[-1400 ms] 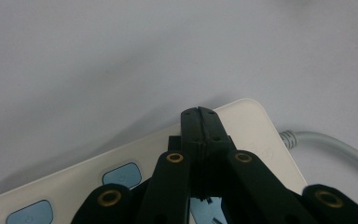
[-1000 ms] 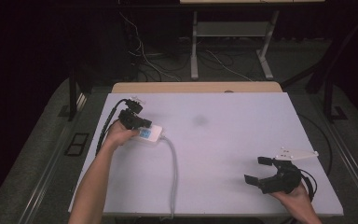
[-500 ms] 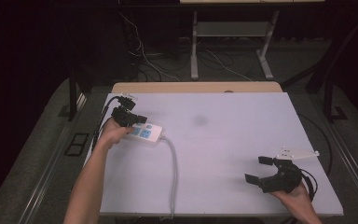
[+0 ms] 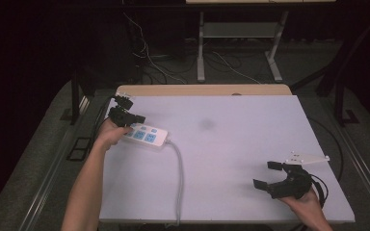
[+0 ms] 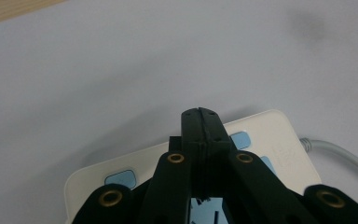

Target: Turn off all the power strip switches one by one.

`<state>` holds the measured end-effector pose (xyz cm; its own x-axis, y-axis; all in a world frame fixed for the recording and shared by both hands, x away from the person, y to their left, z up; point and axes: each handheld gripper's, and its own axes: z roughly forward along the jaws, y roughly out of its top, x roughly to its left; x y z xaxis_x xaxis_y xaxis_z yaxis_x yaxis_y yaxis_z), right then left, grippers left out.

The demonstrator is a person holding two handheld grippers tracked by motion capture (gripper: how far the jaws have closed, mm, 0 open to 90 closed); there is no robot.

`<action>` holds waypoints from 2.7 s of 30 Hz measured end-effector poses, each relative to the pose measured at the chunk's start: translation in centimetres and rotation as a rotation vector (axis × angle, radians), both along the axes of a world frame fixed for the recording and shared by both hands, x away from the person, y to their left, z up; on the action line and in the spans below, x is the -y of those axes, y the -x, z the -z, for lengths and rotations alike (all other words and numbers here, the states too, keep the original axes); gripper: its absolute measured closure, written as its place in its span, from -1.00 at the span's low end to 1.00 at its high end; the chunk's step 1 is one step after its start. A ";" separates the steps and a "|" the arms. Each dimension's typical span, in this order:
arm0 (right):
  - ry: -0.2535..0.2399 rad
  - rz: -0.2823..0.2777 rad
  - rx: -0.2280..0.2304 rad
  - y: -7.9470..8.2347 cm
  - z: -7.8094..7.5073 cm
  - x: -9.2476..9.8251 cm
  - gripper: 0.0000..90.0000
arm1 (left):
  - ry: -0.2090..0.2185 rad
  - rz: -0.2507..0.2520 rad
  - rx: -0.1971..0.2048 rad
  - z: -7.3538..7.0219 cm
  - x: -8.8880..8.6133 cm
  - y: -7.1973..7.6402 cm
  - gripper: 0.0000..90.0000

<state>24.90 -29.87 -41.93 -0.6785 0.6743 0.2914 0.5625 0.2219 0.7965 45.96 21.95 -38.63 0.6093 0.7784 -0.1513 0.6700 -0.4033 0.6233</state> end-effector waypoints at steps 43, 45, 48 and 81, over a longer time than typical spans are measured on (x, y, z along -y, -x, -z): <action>0.007 -0.001 -0.005 0.0 0.1 0.1 -0.98 | -0.082 0.025 -0.046 1.8 0.7 -0.6 0.98; 0.007 -0.001 -0.005 0.0 0.1 0.1 -0.98 | -0.076 0.021 -0.052 1.8 0.6 -0.6 0.98; 0.008 -0.002 -0.005 0.0 0.1 0.1 -0.98 | -0.070 0.018 -0.055 1.8 0.6 -0.6 0.98; 0.017 -0.005 0.002 0.2 0.0 0.1 -0.98 | -0.073 -0.005 -0.059 1.9 0.7 -0.5 1.00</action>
<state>24.73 -29.99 -41.95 -0.6826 0.6754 0.2789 0.5600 0.2382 0.7935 46.46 21.23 -40.57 0.5967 0.7919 -0.1299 0.7071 -0.4423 0.5516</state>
